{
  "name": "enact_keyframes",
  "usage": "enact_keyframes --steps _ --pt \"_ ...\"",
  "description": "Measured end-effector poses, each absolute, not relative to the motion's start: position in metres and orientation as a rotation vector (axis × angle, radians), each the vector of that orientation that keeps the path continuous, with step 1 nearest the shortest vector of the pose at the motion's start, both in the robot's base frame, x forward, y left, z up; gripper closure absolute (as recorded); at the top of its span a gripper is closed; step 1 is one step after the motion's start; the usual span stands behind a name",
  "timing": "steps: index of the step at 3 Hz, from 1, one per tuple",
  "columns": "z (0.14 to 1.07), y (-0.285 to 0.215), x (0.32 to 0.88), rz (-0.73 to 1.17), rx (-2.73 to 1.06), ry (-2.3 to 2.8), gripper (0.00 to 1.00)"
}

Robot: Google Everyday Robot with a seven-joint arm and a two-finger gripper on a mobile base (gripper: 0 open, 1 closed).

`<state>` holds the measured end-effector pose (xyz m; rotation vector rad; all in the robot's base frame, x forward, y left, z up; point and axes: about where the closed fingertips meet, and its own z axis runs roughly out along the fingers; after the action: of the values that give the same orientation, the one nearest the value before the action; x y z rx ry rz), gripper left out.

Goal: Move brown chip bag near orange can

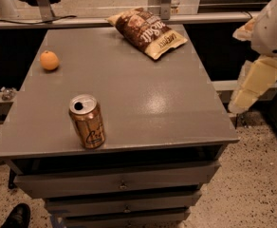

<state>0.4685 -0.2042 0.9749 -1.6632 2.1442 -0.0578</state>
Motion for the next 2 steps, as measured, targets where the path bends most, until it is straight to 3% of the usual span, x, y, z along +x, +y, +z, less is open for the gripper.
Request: enact_keyframes --steps 2 --pt "0.973 -0.180 0.572 0.146 -1.480 1.989 0.00"
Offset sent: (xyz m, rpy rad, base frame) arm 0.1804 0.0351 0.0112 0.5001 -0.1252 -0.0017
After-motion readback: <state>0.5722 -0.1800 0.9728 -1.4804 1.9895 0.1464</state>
